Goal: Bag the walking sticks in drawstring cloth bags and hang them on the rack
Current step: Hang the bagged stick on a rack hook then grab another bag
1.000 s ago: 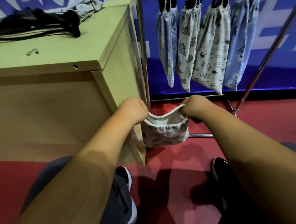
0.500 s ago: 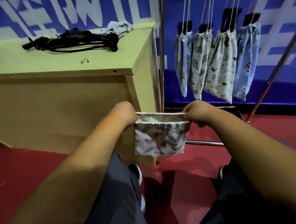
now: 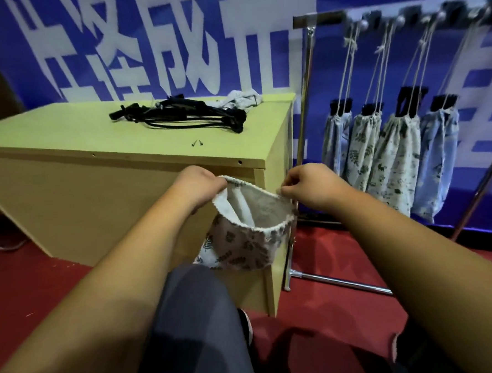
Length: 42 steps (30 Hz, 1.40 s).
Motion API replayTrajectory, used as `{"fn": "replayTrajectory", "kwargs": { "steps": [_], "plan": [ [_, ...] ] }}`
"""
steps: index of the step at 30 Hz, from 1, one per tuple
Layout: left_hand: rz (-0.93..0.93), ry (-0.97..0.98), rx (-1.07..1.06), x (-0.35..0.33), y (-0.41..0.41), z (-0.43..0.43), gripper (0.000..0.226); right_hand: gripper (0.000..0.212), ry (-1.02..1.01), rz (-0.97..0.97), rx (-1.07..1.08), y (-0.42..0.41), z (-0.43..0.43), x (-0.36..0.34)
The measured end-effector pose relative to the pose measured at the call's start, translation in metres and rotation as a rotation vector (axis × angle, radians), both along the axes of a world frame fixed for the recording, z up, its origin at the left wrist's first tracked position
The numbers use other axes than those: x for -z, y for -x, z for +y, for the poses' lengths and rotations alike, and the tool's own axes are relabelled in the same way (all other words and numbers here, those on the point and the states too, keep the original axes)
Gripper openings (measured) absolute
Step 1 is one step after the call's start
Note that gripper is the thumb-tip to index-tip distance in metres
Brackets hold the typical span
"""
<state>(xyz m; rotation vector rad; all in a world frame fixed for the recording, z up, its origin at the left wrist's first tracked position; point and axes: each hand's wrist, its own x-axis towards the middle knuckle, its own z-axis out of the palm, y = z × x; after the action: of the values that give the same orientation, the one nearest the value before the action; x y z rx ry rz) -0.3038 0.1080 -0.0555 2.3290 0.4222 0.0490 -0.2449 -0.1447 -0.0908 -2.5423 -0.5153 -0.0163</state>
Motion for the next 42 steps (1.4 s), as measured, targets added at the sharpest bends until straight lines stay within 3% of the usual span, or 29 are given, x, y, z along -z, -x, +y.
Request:
{"fn": "replayTrajectory", "kwargs": {
  "steps": [3, 7, 11, 22, 27, 36, 39, 42],
  "plan": [
    [-0.024, -0.036, -0.035, -0.013, -0.005, 0.015, 0.037, 0.02, -0.002, -0.103, 0.028, -0.007, 0.025, -0.016],
    [-0.037, -0.076, -0.046, -0.023, -0.013, 0.029, 0.029, 0.022, -0.103, -0.216, 0.066, -0.012, 0.064, -0.035],
    [-0.047, -0.137, -0.066, -0.032, -0.026, 0.045, 0.029, 0.019, -0.071, -0.315, -0.003, -0.03, 0.116, -0.051],
    [0.041, -0.287, -0.138, -0.032, -0.062, 0.075, 0.029, 0.042, 0.121, -0.215, 0.118, -0.1, 0.202, -0.045],
    [0.073, -0.296, -0.114, -0.028, -0.069, 0.08, 0.036, 0.027, 0.102, -0.19, 0.132, -0.111, 0.212, -0.042],
    [0.063, -0.218, -0.109, -0.029, -0.065, 0.067, 0.033, 0.029, 0.192, -0.17, 0.164, -0.097, 0.204, -0.047],
    [0.071, -0.202, -0.108, -0.032, -0.062, 0.061, 0.038, 0.028, 0.022, -0.149, 0.201, -0.075, 0.191, -0.048],
    [0.107, -0.154, -0.108, -0.037, -0.059, 0.052, 0.039, 0.021, -0.461, -0.117, 0.167, -0.045, 0.179, -0.05]
  ]
}}
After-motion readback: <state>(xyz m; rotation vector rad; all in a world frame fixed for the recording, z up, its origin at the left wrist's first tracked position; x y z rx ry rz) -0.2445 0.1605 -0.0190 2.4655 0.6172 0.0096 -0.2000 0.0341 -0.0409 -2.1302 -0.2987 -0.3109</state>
